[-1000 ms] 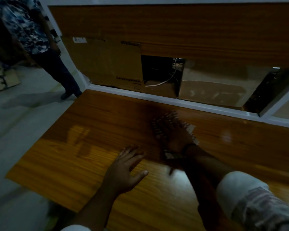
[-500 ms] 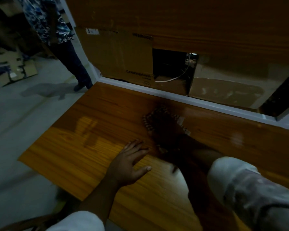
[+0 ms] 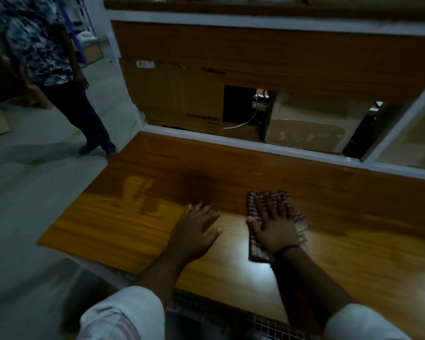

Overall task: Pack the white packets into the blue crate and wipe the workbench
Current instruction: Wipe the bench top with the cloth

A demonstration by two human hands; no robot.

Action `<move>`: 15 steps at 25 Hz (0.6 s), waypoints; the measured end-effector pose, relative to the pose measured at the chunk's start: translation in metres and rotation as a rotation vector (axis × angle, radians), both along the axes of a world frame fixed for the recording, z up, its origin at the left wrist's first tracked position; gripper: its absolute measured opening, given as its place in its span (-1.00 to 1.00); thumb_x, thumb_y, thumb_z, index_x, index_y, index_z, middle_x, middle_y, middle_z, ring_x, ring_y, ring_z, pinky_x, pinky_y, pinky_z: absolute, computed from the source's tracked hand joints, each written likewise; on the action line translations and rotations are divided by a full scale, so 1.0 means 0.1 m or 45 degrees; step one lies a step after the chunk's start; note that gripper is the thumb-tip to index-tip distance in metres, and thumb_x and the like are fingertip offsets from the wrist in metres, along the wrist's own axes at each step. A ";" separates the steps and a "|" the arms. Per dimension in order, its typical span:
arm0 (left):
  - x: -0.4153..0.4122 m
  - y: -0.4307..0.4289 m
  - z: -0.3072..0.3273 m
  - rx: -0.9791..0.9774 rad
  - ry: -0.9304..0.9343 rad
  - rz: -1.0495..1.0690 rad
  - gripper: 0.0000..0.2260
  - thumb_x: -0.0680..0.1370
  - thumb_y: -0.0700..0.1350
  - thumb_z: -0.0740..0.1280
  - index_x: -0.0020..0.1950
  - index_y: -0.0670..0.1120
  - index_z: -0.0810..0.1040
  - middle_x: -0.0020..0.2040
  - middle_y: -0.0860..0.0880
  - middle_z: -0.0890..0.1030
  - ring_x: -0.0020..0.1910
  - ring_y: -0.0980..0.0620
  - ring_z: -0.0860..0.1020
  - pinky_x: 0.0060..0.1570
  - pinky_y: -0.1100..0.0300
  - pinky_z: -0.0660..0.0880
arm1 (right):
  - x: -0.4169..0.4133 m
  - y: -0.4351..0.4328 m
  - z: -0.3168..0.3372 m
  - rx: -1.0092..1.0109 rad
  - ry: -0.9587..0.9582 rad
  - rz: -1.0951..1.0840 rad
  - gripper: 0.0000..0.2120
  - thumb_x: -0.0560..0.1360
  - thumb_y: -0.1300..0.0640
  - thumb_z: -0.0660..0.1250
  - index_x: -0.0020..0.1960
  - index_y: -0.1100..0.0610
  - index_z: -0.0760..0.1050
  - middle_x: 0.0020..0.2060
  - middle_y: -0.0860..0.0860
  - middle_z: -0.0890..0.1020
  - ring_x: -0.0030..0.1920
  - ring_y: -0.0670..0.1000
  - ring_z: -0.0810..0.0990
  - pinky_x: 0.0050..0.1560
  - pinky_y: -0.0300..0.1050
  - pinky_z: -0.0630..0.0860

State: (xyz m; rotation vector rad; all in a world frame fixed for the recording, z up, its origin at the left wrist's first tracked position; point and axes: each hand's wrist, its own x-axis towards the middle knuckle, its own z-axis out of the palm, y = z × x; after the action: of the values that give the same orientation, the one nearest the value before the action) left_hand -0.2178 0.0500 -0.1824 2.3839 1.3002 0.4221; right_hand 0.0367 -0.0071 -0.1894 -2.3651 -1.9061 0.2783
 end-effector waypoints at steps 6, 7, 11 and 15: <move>-1.49 0.47 -0.04 0.040 0.119 0.086 -0.42 0.58 0.43 0.15 0.56 0.27 0.31 0.64 0.13 0.18 0.64 0.00 0.05 0.58 -0.19 0.00 | -1.69 -0.55 0.06 0.030 0.047 0.329 -0.36 0.60 -0.40 -0.20 0.60 -0.22 -0.23 0.58 -0.11 -0.27 0.57 0.05 -0.38 0.52 0.14 -0.38; -1.65 0.55 -0.02 0.059 0.128 0.077 -0.43 0.58 0.43 0.14 0.56 0.27 0.31 0.64 0.13 0.19 0.64 0.00 0.05 0.57 -0.19 -0.03 | -1.67 -0.56 0.07 0.029 0.035 0.339 -0.37 0.60 -0.40 -0.20 0.60 -0.24 -0.22 0.59 -0.12 -0.25 0.58 0.05 -0.37 0.53 0.14 -0.37; -1.90 0.69 -0.09 0.103 0.106 -0.013 -0.47 0.60 0.40 0.14 0.56 0.31 0.28 0.64 0.18 0.16 0.65 0.02 0.03 0.58 -0.17 -0.12 | -1.20 -0.35 -0.03 -0.018 -0.046 0.011 -0.31 0.56 -0.44 -0.22 0.60 -0.22 -0.26 0.58 -0.10 -0.26 0.60 0.10 -0.29 0.55 0.21 -0.30; -1.90 0.74 -0.17 0.113 0.087 -0.005 -0.45 0.59 0.42 0.14 0.56 0.30 0.30 0.64 0.20 0.16 0.65 0.04 0.02 0.59 -0.17 -0.11 | -1.37 0.13 0.00 -0.044 0.003 -0.157 -0.29 0.57 -0.44 -0.19 0.61 -0.18 -0.25 0.62 -0.03 -0.19 0.60 0.15 -0.28 0.53 0.23 -0.37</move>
State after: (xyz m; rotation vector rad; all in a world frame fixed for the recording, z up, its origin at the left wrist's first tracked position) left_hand -0.4083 0.1237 -0.1995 2.4937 1.3326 0.4079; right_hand -0.1007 0.0055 -0.1898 -2.4904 -1.7591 0.3063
